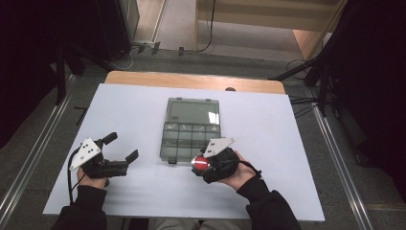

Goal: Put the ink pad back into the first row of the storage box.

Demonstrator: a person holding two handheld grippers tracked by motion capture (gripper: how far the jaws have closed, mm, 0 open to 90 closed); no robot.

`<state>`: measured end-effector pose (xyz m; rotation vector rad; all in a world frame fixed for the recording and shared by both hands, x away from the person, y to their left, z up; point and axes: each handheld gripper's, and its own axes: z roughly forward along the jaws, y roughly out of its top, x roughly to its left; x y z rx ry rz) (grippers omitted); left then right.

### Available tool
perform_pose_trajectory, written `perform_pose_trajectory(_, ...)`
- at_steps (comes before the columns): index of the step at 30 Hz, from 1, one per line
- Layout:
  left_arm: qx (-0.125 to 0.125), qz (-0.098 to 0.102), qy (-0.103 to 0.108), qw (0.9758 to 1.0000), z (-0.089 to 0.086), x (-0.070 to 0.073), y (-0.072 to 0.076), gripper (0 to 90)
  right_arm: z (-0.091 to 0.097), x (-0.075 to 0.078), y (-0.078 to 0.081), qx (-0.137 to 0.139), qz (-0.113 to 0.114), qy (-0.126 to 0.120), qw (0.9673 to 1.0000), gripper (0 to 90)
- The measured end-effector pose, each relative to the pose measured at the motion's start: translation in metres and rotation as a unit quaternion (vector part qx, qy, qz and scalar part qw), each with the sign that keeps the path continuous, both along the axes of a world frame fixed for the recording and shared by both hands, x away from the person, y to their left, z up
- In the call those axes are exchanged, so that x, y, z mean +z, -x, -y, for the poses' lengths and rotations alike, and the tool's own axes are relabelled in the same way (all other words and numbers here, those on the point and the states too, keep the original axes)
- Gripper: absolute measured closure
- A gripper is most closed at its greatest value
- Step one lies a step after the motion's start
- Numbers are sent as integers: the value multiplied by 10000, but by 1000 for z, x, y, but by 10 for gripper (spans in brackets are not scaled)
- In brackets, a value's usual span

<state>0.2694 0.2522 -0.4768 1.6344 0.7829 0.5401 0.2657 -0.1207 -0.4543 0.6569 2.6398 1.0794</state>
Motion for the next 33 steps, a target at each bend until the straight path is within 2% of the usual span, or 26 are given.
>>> perform_pose_trajectory(8, -22, -6, -5, 10000, 0, 0, 0, 0, 3, 12, -21, -141, 14, -114, 9998, 310)
perform_pose_trajectory(13, -28, -8, -9, 10000, 0, 0, 0, 0, 6, 17, -37, -340, 1, -190, 9992, 310)
perform_pose_trajectory(21, -43, -18, -8, 10000, 0, 0, -1, 0, 6, 24, -61, -544, 4, -125, 9984, 310)
perform_pose_trajectory(25, -41, -23, -3, 10000, 0, -1, -1, 0, 5, 25, -70, -685, 5, -71, 9976, 310)
perform_pose_trajectory(33, -41, -18, -3, 10000, 0, 0, -1, 0, 0, 23, -85, -797, -22, 37, 9968, 310)
